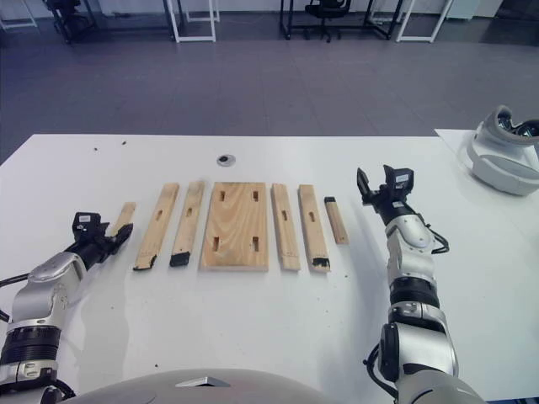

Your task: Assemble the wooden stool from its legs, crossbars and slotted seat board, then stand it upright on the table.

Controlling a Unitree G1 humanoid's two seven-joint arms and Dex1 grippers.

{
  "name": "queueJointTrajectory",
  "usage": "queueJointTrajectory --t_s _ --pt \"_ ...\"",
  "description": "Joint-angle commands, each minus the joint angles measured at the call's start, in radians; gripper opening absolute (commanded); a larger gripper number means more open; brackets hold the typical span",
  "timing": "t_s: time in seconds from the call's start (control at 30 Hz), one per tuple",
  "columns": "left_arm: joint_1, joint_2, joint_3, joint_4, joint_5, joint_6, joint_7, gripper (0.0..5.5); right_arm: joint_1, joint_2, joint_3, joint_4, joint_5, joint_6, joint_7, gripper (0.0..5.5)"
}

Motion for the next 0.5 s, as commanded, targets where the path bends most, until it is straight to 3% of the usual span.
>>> queueJointTrajectory --t_s 0.03,0.27,0.43,0.5 --pt "0.010 0.034 -0.020 -0.013 0.024 0.037 -0.013 2.42 -0.007 0.001 0.006 0.005 -0.010 -0.002 -0.008 3.21" --pt "0.026 0.051 -0.023 0.013 0.061 0.040 -0.003 1.36 0.001 0.001 0.012 -0.004 -0.010 0.001 -0.013 3.21" --pt "-0.024 0.035 0.016 -0.018 0.037 -0.094 -0.011 1.29 -0.022 0.006 0.026 -0.052 0.019 0.049 0.025 3.21" --pt "-0.078 0.003 0.010 -0.092 0.001 -0.188 -0.046 1.29 -0.055 0.049 0.027 -0.165 0.120 0.180 0.071 3.21"
